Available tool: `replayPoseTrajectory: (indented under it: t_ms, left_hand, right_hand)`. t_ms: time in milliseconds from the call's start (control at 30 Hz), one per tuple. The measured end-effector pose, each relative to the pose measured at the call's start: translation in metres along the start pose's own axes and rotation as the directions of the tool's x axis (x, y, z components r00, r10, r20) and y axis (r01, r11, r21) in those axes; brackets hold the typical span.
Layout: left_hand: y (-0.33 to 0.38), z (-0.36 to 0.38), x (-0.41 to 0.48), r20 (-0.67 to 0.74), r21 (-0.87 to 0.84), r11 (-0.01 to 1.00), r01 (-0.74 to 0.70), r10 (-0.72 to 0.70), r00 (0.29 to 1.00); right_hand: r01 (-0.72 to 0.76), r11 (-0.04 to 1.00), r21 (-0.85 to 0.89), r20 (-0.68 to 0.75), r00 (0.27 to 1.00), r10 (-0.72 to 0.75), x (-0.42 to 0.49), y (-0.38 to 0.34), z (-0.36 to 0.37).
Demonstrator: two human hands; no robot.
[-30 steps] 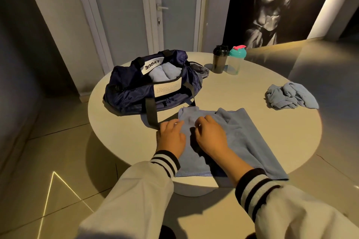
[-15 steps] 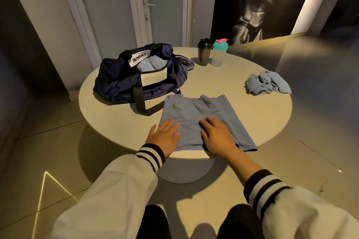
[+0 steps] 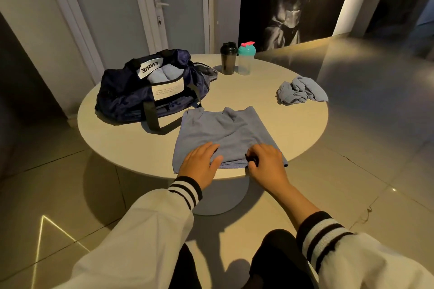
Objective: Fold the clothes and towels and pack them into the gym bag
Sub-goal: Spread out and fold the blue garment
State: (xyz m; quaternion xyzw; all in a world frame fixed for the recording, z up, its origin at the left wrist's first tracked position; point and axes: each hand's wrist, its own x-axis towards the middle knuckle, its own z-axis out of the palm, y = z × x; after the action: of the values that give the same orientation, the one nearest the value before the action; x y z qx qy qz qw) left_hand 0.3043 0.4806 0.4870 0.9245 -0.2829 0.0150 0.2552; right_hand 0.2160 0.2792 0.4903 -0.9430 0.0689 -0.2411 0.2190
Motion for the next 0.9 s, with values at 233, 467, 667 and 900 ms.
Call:
replayPoseTrajectory:
  t_ms: [233, 467, 667, 900]
  left_hand:
    - [0.005, -0.001, -0.005, -0.101, -0.063, 0.996, -0.065, 0.059, 0.993]
    - [0.004, 0.001, -0.005, -0.083, 0.013, 0.994, -0.109, 0.11, 0.99]
    - [0.031, 0.008, 0.0, -0.091, 0.324, 0.944, 0.057, -0.029, 0.995]
    - [0.05, 0.029, -0.009, -0.127, 0.048, 0.989, -0.137, 0.143, 0.982]
  right_hand:
    - [0.005, 0.999, -0.031, -0.047, 0.999, -0.007, -0.013, 0.013, -0.005]
    - [-0.017, 0.997, -0.071, -0.015, 1.0, 0.016, -0.018, 0.011, -0.008]
    - [-0.07, 0.988, -0.137, 0.004, 0.997, 0.071, -0.02, -0.005, -0.01]
    - [-0.062, 0.975, -0.214, 0.029, 0.997, 0.07, -0.02, -0.008, -0.012]
